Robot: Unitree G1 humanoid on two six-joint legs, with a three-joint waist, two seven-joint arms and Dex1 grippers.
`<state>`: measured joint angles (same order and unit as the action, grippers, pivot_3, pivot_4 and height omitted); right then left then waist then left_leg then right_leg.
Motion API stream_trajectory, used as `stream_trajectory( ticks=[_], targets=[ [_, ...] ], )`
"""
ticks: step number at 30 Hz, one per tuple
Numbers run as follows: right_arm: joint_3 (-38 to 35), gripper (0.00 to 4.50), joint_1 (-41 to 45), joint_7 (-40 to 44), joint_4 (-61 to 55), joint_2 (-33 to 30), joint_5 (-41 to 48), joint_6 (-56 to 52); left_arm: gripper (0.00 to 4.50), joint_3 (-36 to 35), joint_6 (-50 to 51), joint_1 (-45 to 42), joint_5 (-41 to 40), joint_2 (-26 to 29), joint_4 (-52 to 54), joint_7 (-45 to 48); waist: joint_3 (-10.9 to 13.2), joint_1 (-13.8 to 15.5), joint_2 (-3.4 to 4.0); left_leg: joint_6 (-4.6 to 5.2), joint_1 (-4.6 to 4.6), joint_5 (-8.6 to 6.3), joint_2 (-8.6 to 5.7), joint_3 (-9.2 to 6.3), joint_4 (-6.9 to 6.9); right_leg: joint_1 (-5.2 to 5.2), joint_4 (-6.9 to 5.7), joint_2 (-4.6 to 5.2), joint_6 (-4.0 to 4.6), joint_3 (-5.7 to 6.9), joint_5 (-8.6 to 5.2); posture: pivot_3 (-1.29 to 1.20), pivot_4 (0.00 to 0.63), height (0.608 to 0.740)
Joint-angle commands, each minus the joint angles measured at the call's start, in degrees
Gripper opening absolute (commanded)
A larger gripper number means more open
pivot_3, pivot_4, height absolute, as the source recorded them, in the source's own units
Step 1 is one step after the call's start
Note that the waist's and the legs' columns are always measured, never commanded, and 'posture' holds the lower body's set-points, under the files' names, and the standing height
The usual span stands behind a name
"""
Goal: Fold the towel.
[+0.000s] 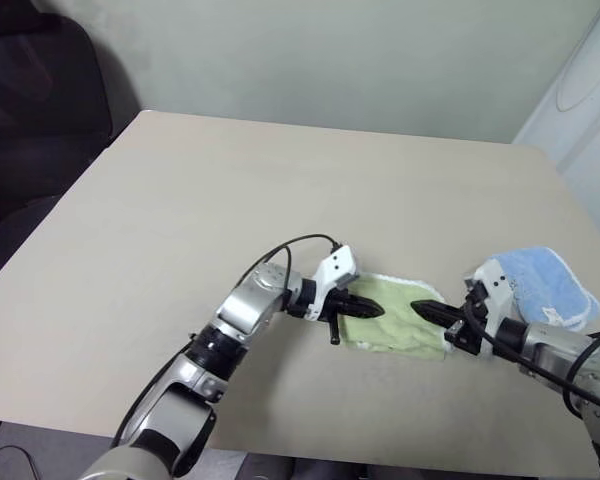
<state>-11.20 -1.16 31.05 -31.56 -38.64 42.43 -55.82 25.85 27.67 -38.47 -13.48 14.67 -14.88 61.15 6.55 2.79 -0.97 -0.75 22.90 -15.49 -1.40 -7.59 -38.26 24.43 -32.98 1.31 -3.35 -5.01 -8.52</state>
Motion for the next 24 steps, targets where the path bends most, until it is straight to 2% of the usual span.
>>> stream_trajectory(
  ticks=[1,7,12,18,22,24],
  targets=[
    [2.3,0.0,-1.4,0.7,2.6,0.5,-2.8,3.0,0.02,0.5,-2.4,-1.8,2.9,-1.9,-3.9,-1.4,0.0,0.0,0.0,0.0,0.01,0.0,-0.01,0.0,0.0,0.0,0.0,0.01,-0.01,-0.01,0.0,0.0,0.15,0.74],
    [6.1,0.0,-3.4,1.4,6.1,0.8,-7.0,6.5,0.02,-0.2,-3.8,-1.4,4.4,-2.9,-7.4,-0.7,-0.1,0.0,0.0,0.01,-0.05,0.0,-0.01,0.01,-0.01,-0.07,0.01,0.0,-0.05,-0.01,0.02,0.0,0.15,0.74],
    [5.2,0.0,-3.9,1.4,5.0,0.8,-7.0,7.7,0.02,-3.0,-2.8,0.4,1.4,-2.2,-3.1,1.2,-0.2,-0.1,-0.03,0.0,-0.1,0.0,-0.01,0.02,-0.01,-0.12,0.01,0.0,-0.06,0.0,0.02,0.0,0.15,0.74],
    [-4.4,0.0,-2.0,1.7,-0.9,-0.2,-0.8,7.7,0.02,-15.1,8.7,2.4,-13.0,-0.1,12.2,1.2,-0.2,-0.1,0.0,-0.01,0.07,0.01,0.0,0.04,0.01,0.05,0.01,-0.04,-0.06,0.02,0.02,0.0,0.15,0.74],
    [-10.5,0.0,0.3,1.1,-2.7,-1.2,4.5,6.2,0.02,-23.3,16.8,2.1,-20.3,1.7,16.4,-3.4,-0.2,-0.1,0.0,-0.02,0.03,0.02,-0.01,0.11,0.01,0.03,0.0,-0.04,-0.05,-0.01,0.02,0.0,0.15,0.74],
    [-13.1,0.38,2.2,-0.6,-1.7,-1.6,8.0,3.8,0.0,-25.1,17.9,3.1,-20.8,4.1,17.0,-4.2,-0.2,-0.1,-0.01,-0.02,-0.01,0.02,0.01,0.1,0.01,-0.02,0.0,-0.04,-0.04,-0.01,0.02,0.0,0.15,0.74]
  ],
)
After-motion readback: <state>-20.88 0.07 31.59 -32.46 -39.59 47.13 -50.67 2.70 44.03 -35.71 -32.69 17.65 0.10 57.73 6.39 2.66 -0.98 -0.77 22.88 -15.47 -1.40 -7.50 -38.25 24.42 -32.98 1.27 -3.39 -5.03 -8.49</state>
